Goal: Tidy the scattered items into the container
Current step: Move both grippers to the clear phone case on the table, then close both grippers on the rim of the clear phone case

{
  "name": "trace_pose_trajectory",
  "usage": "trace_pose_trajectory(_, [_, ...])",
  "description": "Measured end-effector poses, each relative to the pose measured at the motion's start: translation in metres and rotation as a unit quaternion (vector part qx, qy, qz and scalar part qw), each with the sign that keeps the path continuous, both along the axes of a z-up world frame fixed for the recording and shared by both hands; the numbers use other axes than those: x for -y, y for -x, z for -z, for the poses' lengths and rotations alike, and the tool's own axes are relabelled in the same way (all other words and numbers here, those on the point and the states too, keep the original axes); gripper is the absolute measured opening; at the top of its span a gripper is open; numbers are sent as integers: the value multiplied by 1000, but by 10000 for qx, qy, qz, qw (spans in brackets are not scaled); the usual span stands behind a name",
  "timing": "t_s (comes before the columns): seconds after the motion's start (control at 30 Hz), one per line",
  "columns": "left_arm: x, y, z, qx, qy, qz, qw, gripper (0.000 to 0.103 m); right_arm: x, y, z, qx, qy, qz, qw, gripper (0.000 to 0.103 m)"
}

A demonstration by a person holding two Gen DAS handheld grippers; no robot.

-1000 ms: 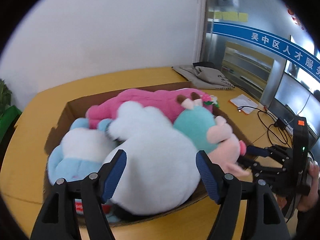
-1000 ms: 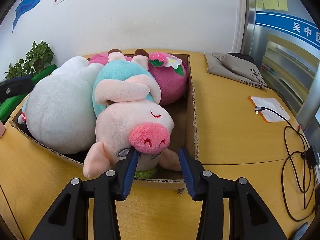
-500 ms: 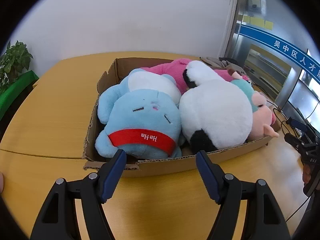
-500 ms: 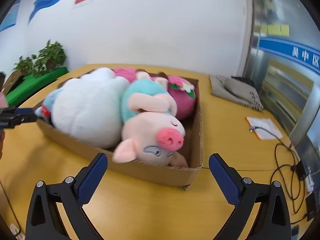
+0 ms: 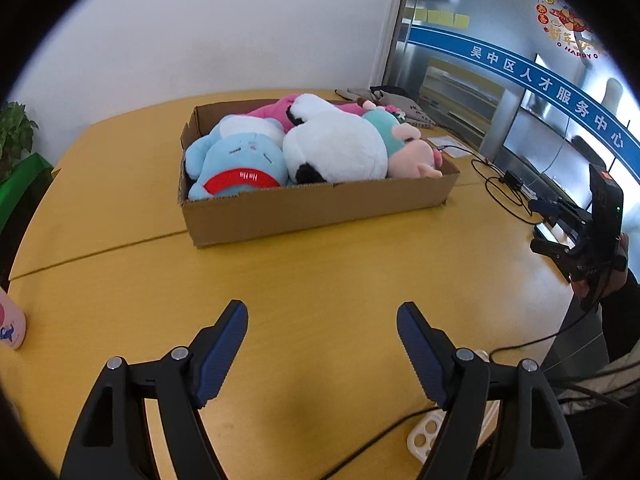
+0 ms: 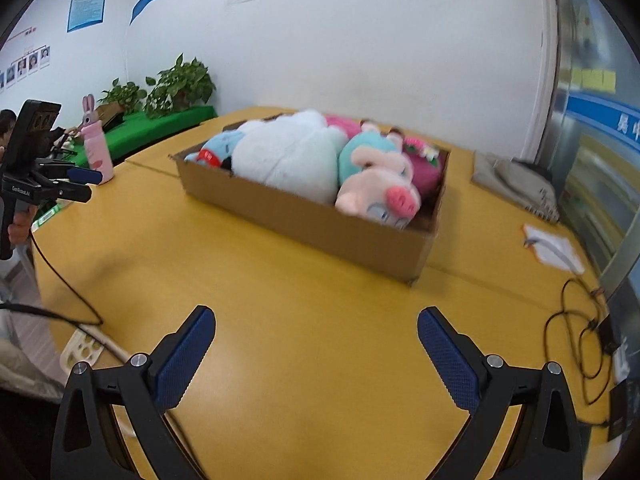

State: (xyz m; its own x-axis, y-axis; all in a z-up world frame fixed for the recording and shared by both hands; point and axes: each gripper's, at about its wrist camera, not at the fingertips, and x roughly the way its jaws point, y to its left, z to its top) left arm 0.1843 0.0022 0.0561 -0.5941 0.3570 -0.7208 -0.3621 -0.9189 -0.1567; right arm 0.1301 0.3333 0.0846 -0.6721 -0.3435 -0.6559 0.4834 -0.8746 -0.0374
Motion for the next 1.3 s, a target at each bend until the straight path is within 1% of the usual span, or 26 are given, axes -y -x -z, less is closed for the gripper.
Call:
trace_pose_trajectory(0.07, [1,-13,2,209,-101,160,9996,77,7,-5,10,265,10,-152,9995,101])
trace_pose_trajectory(0.13, [-2,-26,4,398,-106,364,9985,77,18,-12,19,372,-82,-299,9988,99])
trace_pose_trajectory(0.2, [-4,-37,7,576,-114,470,9972,77,25,-18,25,477,-60,-383,9981,98])
trace_pose_trajectory(0.27, [-3,-46,12,811,-174,463,9955,77,25,-22,29,612,68,-376,9974,98])
trace_pose_trajectory(0.37, [0,-59,18,1093,-122,276,9935,77,22,-29,36,844,205,-254,9959,97])
trace_pose_trajectory(0.5, [2,-77,21,1312,-326,269,9905,77,20,-44,45,1260,343,-211,9912,93])
trace_pose_trajectory(0.57, [-3,-85,25,1425,-414,329,9884,77,19,-55,46,1395,362,-223,9893,92])
trace_pose_trajectory(0.7, [-14,-93,38,1658,-559,407,9837,77,13,-75,41,1469,372,-176,9883,92])
trace_pose_trajectory(0.83, [-25,-93,50,1838,-817,492,9783,77,15,-82,40,1462,362,17,9886,92])
trace_pose_trajectory(0.93, [-39,-88,61,1984,-1003,540,9735,77,28,-80,46,1477,356,24,9884,92])
trace_pose_trajectory(1.0, [-50,-84,70,2103,-1094,547,9700,75,40,-76,53,1500,360,25,9880,90])
trace_pose_trajectory(1.03, [-55,-81,75,2146,-1095,503,9692,75,46,-74,57,1524,371,31,9876,87])
trace_pose_trajectory(1.1, [-62,-75,84,2244,-1106,404,9674,69,56,-70,67,1572,341,105,9869,83])
trace_pose_trajectory(1.17, [-66,-70,95,2333,-986,194,9672,51,63,-67,76,1591,245,223,9867,83])
trace_pose_trajectory(1.2, [-68,-69,100,2406,-900,98,9664,46,66,-66,80,1622,213,271,9862,83])
trace_pose_trajectory(1.23, [-70,-67,105,2476,-823,13,9654,34,68,-65,84,1663,185,298,9855,82])
trace_pose_trajectory(1.27, [-69,-66,107,2461,-800,-67,9659,26,70,-65,87,1695,151,293,9850,79])
trace_pose_trajectory(1.3, [-68,-65,108,2462,-805,-126,9658,21,73,-65,90,1684,92,274,9853,78])
